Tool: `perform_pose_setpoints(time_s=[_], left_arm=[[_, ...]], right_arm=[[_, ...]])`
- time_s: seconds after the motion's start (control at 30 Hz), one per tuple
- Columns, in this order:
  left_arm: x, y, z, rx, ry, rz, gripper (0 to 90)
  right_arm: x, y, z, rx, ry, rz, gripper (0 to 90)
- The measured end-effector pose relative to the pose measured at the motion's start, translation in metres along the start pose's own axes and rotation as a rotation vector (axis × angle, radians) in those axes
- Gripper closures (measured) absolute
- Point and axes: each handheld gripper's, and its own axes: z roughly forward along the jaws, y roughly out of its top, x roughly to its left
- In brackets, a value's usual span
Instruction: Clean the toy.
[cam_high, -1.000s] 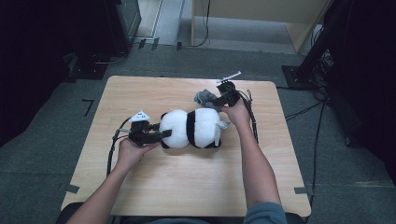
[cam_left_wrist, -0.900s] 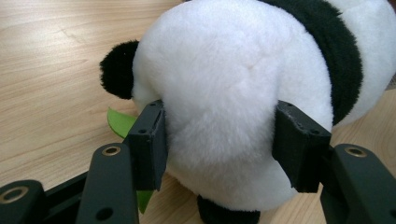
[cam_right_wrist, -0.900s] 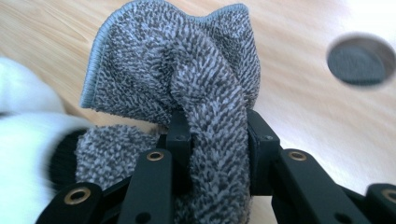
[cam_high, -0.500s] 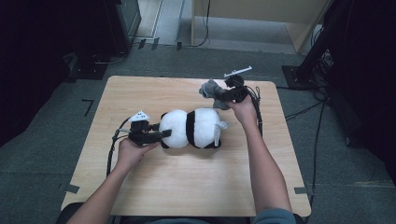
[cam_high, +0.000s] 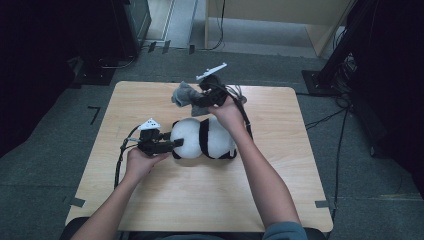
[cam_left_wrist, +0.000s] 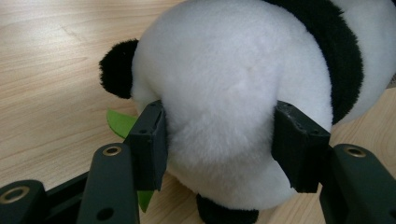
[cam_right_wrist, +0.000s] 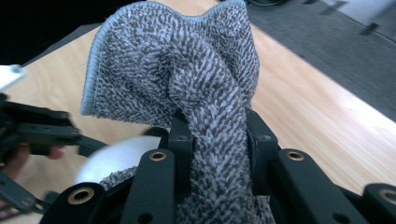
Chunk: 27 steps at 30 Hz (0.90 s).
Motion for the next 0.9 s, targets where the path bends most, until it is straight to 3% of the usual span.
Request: perform_pose_setpoints(time_s=[0.23,0.37,0.5,0.67,0.9], left_arm=[[0.0,0.0,0.0,0.0,0.002,0.004,42.0],[0.0,-0.001,0.0,0.003,0.004,-0.001,42.0],[-0.001,0.0,0.001,-0.001,0.007,0.003,42.2],[0.0,0.0,0.0,0.003,0.002,0.006,42.2],[0.0,0.0,0.001,-0.005,-0.005,0.002,42.1]], right_arm=[[0.035,0.0,0.041,0.077,0.062,-0.065,69.9],[0.041,-0.012,0.056,0.142,0.045,-0.118,70.0],[0.033,-0.016,0.052,0.129,0.057,-0.09,70.0],[0.022,-0.02,0.044,0.141,0.033,-0.065,69.9],[-0.007,-0.035,0.032,0.149,0.0,0.003,69.8]])
